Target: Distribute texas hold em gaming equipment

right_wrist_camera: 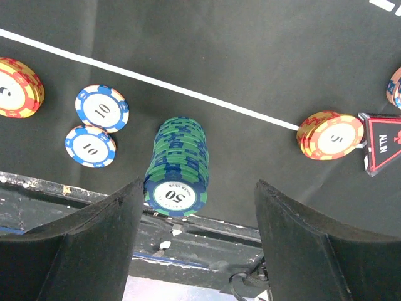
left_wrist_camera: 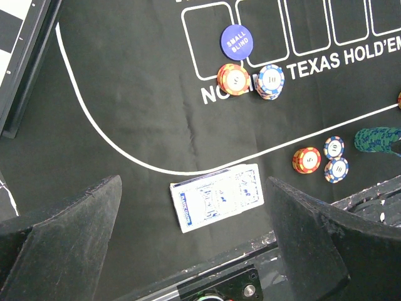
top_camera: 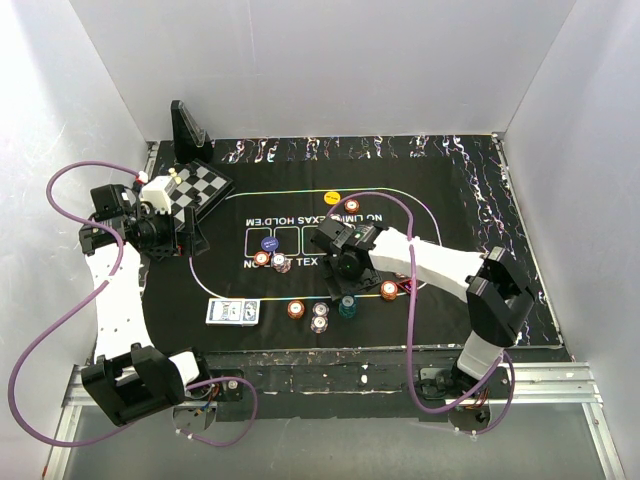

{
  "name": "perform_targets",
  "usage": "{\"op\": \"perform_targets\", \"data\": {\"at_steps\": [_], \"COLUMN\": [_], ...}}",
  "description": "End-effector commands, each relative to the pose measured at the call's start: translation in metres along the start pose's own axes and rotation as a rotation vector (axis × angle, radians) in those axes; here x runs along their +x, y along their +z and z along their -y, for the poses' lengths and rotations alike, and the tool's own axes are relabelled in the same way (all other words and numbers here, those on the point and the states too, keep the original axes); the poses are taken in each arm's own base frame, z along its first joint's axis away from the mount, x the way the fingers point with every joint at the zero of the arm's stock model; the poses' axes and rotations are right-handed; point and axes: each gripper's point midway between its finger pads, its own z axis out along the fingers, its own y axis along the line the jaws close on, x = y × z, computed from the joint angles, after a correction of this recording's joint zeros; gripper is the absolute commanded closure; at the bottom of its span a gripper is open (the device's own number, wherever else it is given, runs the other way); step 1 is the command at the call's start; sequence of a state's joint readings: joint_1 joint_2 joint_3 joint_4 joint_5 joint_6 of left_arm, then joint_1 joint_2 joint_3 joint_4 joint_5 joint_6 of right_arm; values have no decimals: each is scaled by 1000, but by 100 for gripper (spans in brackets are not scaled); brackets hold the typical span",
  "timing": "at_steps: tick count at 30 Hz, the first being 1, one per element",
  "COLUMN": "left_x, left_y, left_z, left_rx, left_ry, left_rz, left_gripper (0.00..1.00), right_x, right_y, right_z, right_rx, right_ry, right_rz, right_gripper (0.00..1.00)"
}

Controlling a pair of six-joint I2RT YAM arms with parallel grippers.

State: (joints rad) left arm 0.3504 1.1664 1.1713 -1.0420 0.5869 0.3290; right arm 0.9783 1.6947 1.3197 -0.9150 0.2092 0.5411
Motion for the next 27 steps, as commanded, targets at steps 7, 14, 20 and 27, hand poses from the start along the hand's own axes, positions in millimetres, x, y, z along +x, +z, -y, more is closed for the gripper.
{"op": "perform_targets", "data": {"at_steps": [7,14,20,27], "left_x": [-8,-11,-10,-10], "left_y": [-5,-7,-7,-7], "left_z": [5,5,5,5], "left_rx": [8,6,4,7], "left_ry": [21,27,26,25], "left_rz": [35,41,40,39], "left_gripper": [0,0,0,0], "right_x": [4,11,22,21], "right_y": [2,11,20,20], "right_z": [-21,-26,-22,-23], "right_rx": [-77,-78,-57,-54], "right_ry": [0,-7,-10,-13], "right_rz": [-3,-33,-65,-63], "right_gripper": [22,23,26,35]}}
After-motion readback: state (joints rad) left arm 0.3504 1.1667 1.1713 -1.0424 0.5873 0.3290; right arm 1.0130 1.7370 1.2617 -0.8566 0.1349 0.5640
